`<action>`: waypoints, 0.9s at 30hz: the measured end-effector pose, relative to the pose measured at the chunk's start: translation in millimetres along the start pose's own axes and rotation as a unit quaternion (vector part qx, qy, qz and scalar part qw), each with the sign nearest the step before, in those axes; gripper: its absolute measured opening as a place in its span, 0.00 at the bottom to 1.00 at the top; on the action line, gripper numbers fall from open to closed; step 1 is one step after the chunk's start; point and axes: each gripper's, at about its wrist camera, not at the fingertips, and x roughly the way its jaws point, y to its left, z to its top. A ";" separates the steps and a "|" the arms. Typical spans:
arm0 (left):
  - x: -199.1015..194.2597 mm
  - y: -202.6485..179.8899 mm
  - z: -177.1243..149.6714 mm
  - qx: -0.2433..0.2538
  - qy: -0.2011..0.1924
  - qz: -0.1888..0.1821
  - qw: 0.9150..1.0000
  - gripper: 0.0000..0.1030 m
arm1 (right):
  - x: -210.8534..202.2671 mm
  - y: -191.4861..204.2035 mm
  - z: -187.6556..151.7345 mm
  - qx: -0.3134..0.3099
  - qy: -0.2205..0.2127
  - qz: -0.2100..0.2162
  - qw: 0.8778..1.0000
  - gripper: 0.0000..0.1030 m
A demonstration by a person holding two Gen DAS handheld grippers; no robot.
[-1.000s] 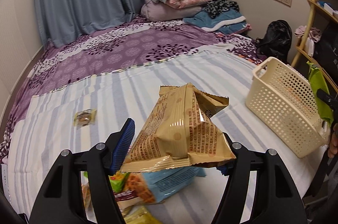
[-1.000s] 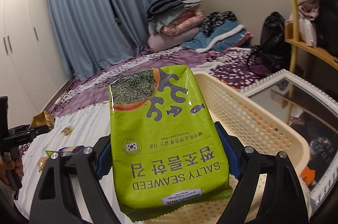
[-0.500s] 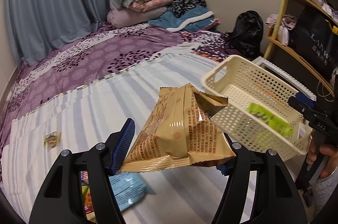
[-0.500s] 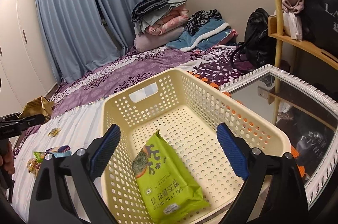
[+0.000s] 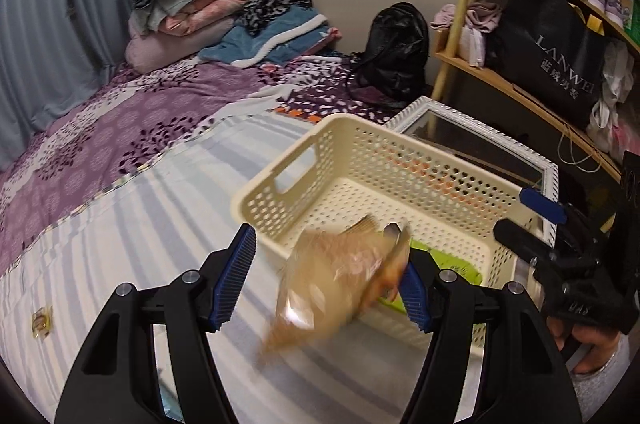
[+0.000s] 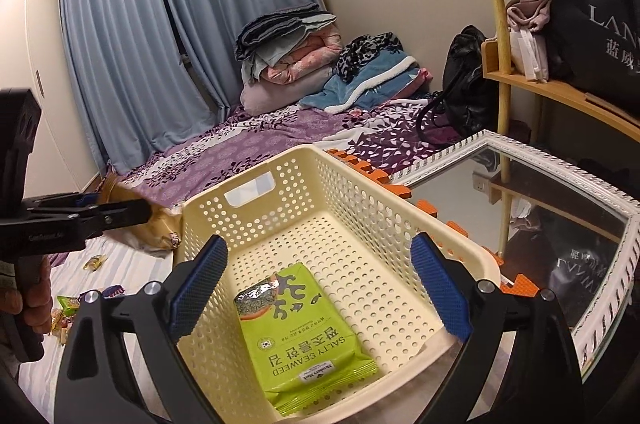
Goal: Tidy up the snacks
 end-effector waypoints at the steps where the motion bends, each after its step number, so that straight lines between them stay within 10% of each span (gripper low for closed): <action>1: 4.0 -5.4 2.8 0.004 0.000 -0.005 1.000 0.66 | -0.6 -0.8 -0.4 0.001 -0.001 -0.001 1.000 0.90; 10: 22.2 0.2 -4.1 -0.022 0.025 -0.009 0.999 0.69 | -4.8 -8.3 -3.1 0.014 -0.004 -0.001 1.000 0.90; 13: 15.2 17.2 -23.6 -0.045 0.037 0.010 0.998 0.84 | -7.2 -10.2 -2.7 0.021 -0.009 0.000 1.000 0.90; 27: 55.3 44.8 -120.8 -0.139 0.144 0.049 0.978 0.84 | -15.8 4.9 -2.3 0.009 -0.015 0.006 1.000 0.90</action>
